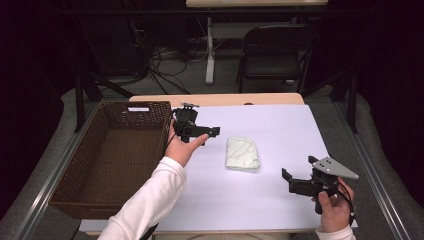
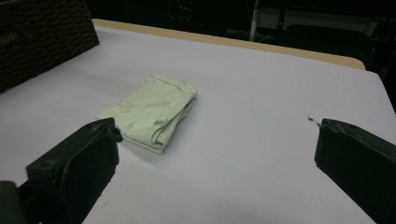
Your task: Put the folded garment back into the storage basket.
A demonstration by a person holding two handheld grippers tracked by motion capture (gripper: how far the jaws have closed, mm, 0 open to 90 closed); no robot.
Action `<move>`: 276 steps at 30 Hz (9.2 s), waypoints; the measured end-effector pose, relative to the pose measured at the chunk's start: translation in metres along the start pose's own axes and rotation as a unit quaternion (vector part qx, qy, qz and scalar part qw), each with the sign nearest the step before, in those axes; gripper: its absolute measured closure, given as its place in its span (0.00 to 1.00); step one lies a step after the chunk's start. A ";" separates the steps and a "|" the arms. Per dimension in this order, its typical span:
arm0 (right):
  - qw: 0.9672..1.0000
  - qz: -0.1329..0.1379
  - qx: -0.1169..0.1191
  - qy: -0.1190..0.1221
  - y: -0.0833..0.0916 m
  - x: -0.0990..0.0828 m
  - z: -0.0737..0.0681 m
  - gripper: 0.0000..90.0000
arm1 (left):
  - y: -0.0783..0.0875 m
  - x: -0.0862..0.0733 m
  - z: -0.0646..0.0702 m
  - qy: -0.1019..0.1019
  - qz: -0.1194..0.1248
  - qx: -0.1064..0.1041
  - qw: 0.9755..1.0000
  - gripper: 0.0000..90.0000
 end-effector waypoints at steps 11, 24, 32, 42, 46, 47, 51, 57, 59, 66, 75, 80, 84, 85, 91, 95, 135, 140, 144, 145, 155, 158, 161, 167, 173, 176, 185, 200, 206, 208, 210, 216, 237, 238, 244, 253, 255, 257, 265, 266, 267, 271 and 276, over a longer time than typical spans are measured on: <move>1.000 -0.007 0.004 -0.006 -0.002 -0.002 0.000 0.00 | -0.023 -0.004 -0.005 0.030 -0.028 -0.009 0.999 0.11; 1.000 -0.008 0.000 -0.008 -0.004 -0.003 0.002 0.00 | -0.045 -0.005 0.001 0.036 -0.042 -0.004 0.998 0.12; 1.000 -0.010 0.002 -0.008 -0.003 -0.003 0.002 0.00 | -0.055 -0.007 0.004 0.043 -0.051 0.010 0.998 0.10; 1.000 -0.012 0.004 -0.012 -0.005 -0.003 0.002 0.00 | -0.071 -0.011 0.014 0.032 -0.075 0.014 0.997 0.08; 1.000 -0.011 0.003 -0.011 -0.005 -0.003 0.003 0.00 | -0.078 -0.012 0.020 0.030 -0.082 0.009 0.996 0.08; 1.000 -0.011 0.003 -0.011 -0.005 -0.003 0.003 0.00 | -0.079 -0.012 0.022 0.028 -0.084 0.008 0.996 0.08; 1.000 -0.012 0.003 -0.010 -0.005 -0.003 0.003 0.00 | -0.086 -0.013 0.026 0.025 -0.092 0.005 0.995 0.08; 1.000 -0.014 0.003 -0.010 -0.005 -0.004 0.004 0.00 | -0.092 -0.014 0.030 0.019 -0.108 0.002 0.994 0.08; 1.000 -0.014 0.004 -0.009 -0.006 -0.004 0.004 0.00 | -0.095 -0.015 0.031 0.024 -0.108 0.001 0.994 0.08; 1.000 -0.020 0.002 -0.012 -0.006 -0.005 0.005 0.00 | -0.106 -0.017 0.031 0.057 -0.122 -0.009 0.991 0.09; 1.000 -0.019 0.006 -0.016 -0.007 -0.005 0.005 0.00 | -0.118 -0.025 0.031 0.072 -0.138 -0.017 0.988 0.09; 1.000 -0.019 0.007 -0.015 -0.007 -0.005 0.004 0.00 | -0.121 -0.028 0.028 0.076 -0.138 -0.015 0.987 0.15; 1.000 -0.020 0.006 -0.011 -0.007 -0.005 0.004 0.00 | -0.124 -0.031 0.027 0.077 -0.147 -0.017 0.986 0.16; 1.000 -0.020 0.006 -0.011 -0.007 -0.005 0.004 0.00 | -0.125 -0.032 0.027 0.080 -0.146 -0.017 0.986 0.16; 1.000 -0.019 0.007 -0.011 -0.007 -0.005 0.004 0.00 | -0.128 -0.033 0.027 0.078 -0.148 -0.021 0.986 0.17; 1.000 -0.019 0.008 -0.012 -0.007 -0.005 0.004 0.00 | -0.129 -0.034 0.027 0.077 -0.151 -0.023 0.985 0.17; 1.000 -0.020 0.008 -0.009 -0.008 -0.005 0.004 0.03 | -0.139 -0.035 0.041 0.089 -0.152 -0.057 0.983 0.24; 1.000 -0.020 0.007 -0.012 -0.009 -0.005 0.004 0.03 | -0.137 -0.035 0.037 0.089 -0.157 -0.049 0.982 0.37; 1.000 -0.020 0.007 -0.011 -0.008 -0.005 0.004 0.04 | -0.136 -0.035 0.033 0.099 -0.156 -0.051 0.981 0.45; 1.000 -0.020 0.008 -0.010 -0.009 -0.005 0.004 0.04 | -0.137 -0.035 0.032 0.100 -0.153 -0.051 0.982 0.47; 1.000 -0.022 0.007 -0.008 -0.010 -0.006 0.004 0.05 | -0.136 -0.035 0.028 0.088 -0.158 -0.030 0.983 0.64; 1.000 -0.021 0.007 -0.010 -0.010 -0.006 0.004 0.05 | -0.136 -0.035 0.027 0.090 -0.157 -0.024 0.983 0.69; 1.000 -0.024 0.009 -0.011 -0.011 -0.006 0.004 0.05 | -0.136 -0.036 0.026 0.099 -0.159 -0.023 0.982 0.74; 1.000 -0.024 0.009 -0.012 -0.011 -0.006 0.003 0.05 | -0.136 -0.036 0.026 0.100 -0.160 -0.022 0.982 0.82; 1.000 -0.025 0.010 -0.012 -0.011 -0.006 0.004 0.06 | -0.136 -0.037 0.024 0.101 -0.159 -0.021 0.982 0.86; 1.000 -0.025 0.009 -0.012 -0.011 -0.006 0.004 0.06 | -0.137 -0.038 0.025 0.105 -0.156 -0.027 0.982 0.89; 1.000 -0.024 0.008 -0.011 -0.011 -0.006 0.004 0.06 | -0.136 -0.038 0.024 0.119 -0.153 -0.041 0.980 0.93; 1.000 -0.025 0.005 -0.011 -0.011 -0.006 0.005 0.06 | -0.128 -0.033 0.027 0.105 -0.139 -0.049 0.984 0.94; 1.000 -0.026 0.005 -0.014 -0.011 -0.006 0.006 0.06 | -0.122 -0.027 0.031 0.098 -0.135 -0.053 0.985 0.95; 1.000 -0.026 0.005 -0.014 -0.011 -0.006 0.006 0.06 | -0.119 -0.025 0.034 0.094 -0.134 -0.055 0.985 0.95; 1.000 -0.025 0.005 -0.014 -0.011 -0.006 0.006 0.06 | -0.116 -0.022 0.036 0.084 -0.133 -0.052 0.986 0.95; 1.000 -0.026 0.004 -0.013 -0.011 -0.006 0.006 0.06 | -0.110 -0.014 0.044 0.063 -0.128 -0.054 0.988 0.95; 1.000 -0.025 0.003 -0.011 -0.012 -0.007 0.007 0.06 | -0.075 0.005 0.034 0.059 -0.097 -0.049 0.992 0.95; 1.000 -0.024 0.005 -0.012 -0.013 -0.007 0.006 0.06 | -0.072 0.006 0.032 0.057 -0.098 -0.047 0.992 0.95; 1.000 -0.026 0.004 -0.011 -0.013 -0.007 0.007 0.06 | -0.060 0.008 0.025 0.063 -0.090 -0.047 0.993 0.95; 1.000 -0.027 0.003 -0.013 -0.014 -0.007 0.007 0.06 | -0.037 0.014 0.014 0.065 -0.077 -0.042 0.994 0.95; 1.000 -0.028 0.003 -0.014 -0.014 -0.007 0.007 0.06 | -0.033 0.015 0.012 0.067 -0.073 -0.039 0.994 0.95; 1.000 -0.028 0.003 -0.014 -0.014 -0.007 0.007 0.06 | -0.028 0.016 0.010 0.069 -0.070 -0.038 0.994 0.95; 1.000 -0.027 0.002 -0.013 -0.013 -0.008 0.008 0.06 | -0.008 0.017 0.002 0.071 -0.059 -0.039 0.995 0.95; 1.000 -0.028 0.001 -0.014 -0.013 -0.008 0.007 0.06 | -0.006 0.018 0.002 0.074 -0.055 -0.039 0.995 0.95; 1.000 -0.029 0.003 -0.011 -0.013 -0.008 0.007 0.06 | -0.003 0.018 0.002 0.074 -0.053 -0.039 0.995 0.95; 0.999 -0.030 0.002 -0.010 -0.013 -0.008 0.007 0.06 | 0.006 0.019 0.000 0.070 -0.049 -0.040 0.995 0.95; 0.999 -0.030 0.001 -0.011 -0.013 -0.008 0.007 0.06 | 0.017 0.020 -0.002 0.071 -0.041 -0.037 0.996 0.95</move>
Point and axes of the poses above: each handheld gripper's, and its own axes: y roughly backward along the jaws, x roughly out of its top, z roughly to its right, the point moved 5 cm from there along -y, roughly forward along the jaws, and after that the axes turned 7 degrees about -z, right-handed, at the moved point
